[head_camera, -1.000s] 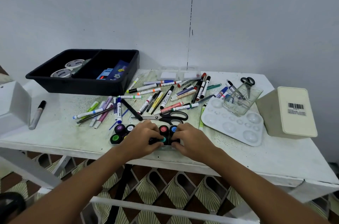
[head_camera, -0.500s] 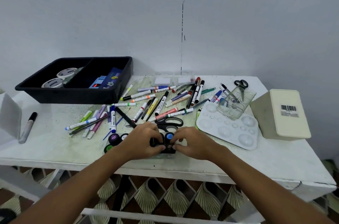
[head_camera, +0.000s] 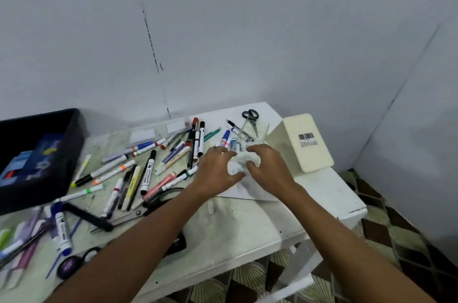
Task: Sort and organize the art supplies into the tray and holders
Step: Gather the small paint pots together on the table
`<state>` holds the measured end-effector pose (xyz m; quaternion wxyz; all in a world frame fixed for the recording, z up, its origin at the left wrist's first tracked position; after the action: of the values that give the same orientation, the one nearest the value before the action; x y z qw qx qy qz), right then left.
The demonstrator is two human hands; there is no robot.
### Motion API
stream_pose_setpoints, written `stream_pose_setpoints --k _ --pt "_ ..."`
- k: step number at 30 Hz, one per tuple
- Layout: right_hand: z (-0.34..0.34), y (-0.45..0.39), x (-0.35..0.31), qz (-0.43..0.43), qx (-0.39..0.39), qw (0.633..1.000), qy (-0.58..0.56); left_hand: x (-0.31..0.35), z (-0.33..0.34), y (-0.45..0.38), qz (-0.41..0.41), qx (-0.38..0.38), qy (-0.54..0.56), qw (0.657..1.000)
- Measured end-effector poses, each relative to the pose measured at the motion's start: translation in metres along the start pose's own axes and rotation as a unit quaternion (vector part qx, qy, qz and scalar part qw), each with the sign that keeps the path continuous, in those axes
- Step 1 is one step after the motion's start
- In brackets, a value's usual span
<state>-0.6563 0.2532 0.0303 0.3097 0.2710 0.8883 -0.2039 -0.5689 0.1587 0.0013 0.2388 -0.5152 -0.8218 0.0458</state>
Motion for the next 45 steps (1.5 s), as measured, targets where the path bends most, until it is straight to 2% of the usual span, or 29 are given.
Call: stream_pose_setpoints --k 8,12,17,19,21,24,26,28,32,33,34,36,37,38,39,41,45 --pt "-0.015 0.004 0.032 0.034 0.03 0.999 -0.015 0.014 0.024 -0.041 -0.016 0.034 0.002 0.999" --pt "-0.013 0.003 0.025 0.017 0.036 0.998 -0.048 0.001 0.007 -0.033 -0.054 0.064 0.099 0.992" --pt "0.006 -0.014 -0.004 -0.016 0.027 0.998 -0.061 -0.041 -0.043 -0.002 -0.159 0.135 0.211 0.955" --pt "0.021 -0.022 -0.021 -0.033 0.015 0.999 -0.017 -0.062 -0.06 0.015 -0.201 0.156 0.261 0.931" --pt "0.034 -0.028 -0.038 -0.072 0.033 0.993 0.089 -0.081 -0.076 0.034 -0.228 0.167 0.324 0.903" --pt "0.062 -0.028 -0.066 -0.132 0.037 0.965 0.221 -0.109 -0.092 0.071 -0.28 0.166 0.446 0.834" --pt "0.075 -0.021 -0.09 -0.18 0.042 0.951 0.249 -0.12 -0.102 0.1 -0.318 0.165 0.514 0.779" --pt "0.087 -0.012 -0.116 -0.242 0.049 0.934 0.258 -0.129 -0.114 0.132 -0.355 0.174 0.538 0.745" --pt "0.116 0.009 -0.161 -0.335 0.011 0.91 0.243 -0.152 -0.138 0.191 -0.409 0.229 0.527 0.709" --pt "0.124 0.015 -0.171 -0.34 -0.016 0.911 0.233 -0.159 -0.146 0.204 -0.409 0.246 0.499 0.723" --pt "0.13 0.022 -0.18 -0.34 -0.046 0.911 0.228 -0.165 -0.158 0.215 -0.397 0.26 0.446 0.759" --pt "0.142 0.037 -0.194 -0.335 -0.103 0.908 0.229 -0.161 -0.188 0.229 -0.32 0.255 0.273 0.871" --pt "0.148 0.046 -0.197 -0.327 -0.139 0.906 0.23 -0.152 -0.196 0.232 -0.265 0.228 0.194 0.917" --pt "0.155 0.055 -0.199 -0.323 -0.173 0.901 0.233 -0.144 -0.196 0.235 -0.223 0.186 0.126 0.949" --pt "0.161 0.065 -0.2 -0.324 -0.203 0.892 0.241 -0.137 -0.192 0.24 -0.196 0.138 0.076 0.968" --pt "0.172 0.083 -0.199 -0.337 -0.24 0.875 0.251 -0.137 -0.176 0.253 -0.182 0.06 0.017 0.981" --pt "0.188 0.109 -0.18 -0.342 -0.285 0.87 0.213 -0.137 -0.152 0.273 -0.135 0.019 -0.007 0.991"
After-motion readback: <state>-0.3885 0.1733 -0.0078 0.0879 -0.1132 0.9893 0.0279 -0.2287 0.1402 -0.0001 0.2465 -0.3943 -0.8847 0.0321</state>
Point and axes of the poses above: each hand's wrist, its own y-axis away from the middle knuckle, its own z-axis out of the palm, x = y × z, the point moved 10 cm from there along -y, towards the middle knuckle, and after that the axes turned 7 degrees about z, right-handed, at the moved point
